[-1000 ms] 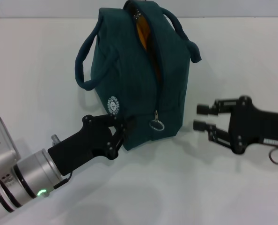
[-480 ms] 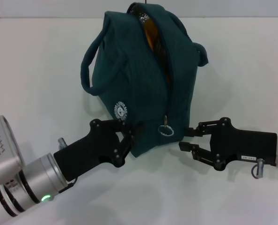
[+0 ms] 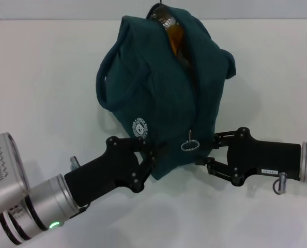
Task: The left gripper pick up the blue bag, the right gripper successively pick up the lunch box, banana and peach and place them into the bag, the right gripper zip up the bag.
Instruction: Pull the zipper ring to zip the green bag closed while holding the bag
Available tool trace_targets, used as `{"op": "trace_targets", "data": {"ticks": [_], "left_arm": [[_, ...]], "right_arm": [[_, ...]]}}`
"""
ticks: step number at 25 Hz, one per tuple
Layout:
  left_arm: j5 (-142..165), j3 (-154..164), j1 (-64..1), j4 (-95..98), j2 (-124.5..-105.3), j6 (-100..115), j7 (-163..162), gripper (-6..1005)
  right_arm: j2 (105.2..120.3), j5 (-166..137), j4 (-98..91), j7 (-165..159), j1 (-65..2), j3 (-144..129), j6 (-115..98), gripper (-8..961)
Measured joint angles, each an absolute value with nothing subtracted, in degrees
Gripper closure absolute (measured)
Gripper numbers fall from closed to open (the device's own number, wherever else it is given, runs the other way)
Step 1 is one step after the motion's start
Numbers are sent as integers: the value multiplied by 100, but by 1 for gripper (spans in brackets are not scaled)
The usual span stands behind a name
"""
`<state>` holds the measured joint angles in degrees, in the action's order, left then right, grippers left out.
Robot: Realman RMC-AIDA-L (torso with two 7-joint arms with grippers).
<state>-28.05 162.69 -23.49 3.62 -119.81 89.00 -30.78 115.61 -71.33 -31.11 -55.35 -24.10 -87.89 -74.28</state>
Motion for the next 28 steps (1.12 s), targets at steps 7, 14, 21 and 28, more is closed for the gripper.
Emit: {"op": "trace_targets", "data": {"ticks": [7, 14, 21, 28], "left_arm": [[-2724, 16268, -2351, 415, -11985, 8948, -3032, 933], [-2644, 16268, -2344, 415, -11987, 8948, -3029, 933], [-2634, 16267, -2349, 413, -11994, 8940, -2970, 936], [-2634, 16261, -2386, 377, -11997, 8905, -2970, 936]], "right_arm": [[11575, -7156, -3043, -5539, -2525, -8850, -7436, 676], [11585, -7158, -3083, -5506, -2532, -8992, -7492, 682], [11607, -7130, -3077, -5464, -2532, -9108, -7433, 797], [11610, -6992, -3079, -5458, -2548, -9206, -7264, 800]]}}
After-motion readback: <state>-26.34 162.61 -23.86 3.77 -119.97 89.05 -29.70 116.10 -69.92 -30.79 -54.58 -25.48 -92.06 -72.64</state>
